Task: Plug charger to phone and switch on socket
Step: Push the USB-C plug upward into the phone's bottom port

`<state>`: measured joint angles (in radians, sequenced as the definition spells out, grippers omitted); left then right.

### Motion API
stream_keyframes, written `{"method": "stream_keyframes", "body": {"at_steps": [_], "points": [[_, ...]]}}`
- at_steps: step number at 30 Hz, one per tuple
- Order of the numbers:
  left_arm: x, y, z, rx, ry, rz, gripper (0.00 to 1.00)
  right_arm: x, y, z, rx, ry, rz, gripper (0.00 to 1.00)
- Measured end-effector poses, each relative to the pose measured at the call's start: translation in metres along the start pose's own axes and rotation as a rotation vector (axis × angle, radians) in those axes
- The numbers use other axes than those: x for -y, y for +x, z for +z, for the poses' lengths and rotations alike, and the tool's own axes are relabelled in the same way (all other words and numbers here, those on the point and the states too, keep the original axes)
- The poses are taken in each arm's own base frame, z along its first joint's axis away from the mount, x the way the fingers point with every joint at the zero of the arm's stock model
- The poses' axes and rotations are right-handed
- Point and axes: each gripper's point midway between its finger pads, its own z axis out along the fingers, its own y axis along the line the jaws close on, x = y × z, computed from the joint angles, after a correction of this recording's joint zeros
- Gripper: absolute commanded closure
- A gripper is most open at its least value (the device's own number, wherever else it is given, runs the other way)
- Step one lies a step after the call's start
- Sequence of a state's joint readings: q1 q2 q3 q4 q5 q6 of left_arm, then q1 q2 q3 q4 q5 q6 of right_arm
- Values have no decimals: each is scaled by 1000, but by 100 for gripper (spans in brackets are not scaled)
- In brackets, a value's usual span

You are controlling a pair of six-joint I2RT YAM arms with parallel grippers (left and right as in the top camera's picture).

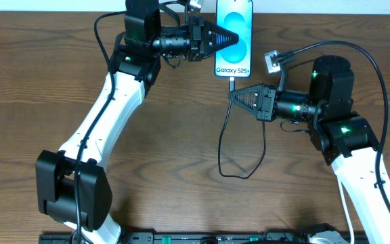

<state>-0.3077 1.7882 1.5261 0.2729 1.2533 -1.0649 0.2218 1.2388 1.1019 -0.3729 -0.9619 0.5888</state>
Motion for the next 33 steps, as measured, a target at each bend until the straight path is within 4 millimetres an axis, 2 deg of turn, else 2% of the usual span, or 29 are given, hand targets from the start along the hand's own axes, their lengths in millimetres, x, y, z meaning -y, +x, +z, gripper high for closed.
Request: {"method": "stream_keyframes", "body": {"at_steps": [33], "points": [[0, 0, -2, -2, 3, 3, 93, -4, -4, 0, 11, -15, 10, 99]]}}
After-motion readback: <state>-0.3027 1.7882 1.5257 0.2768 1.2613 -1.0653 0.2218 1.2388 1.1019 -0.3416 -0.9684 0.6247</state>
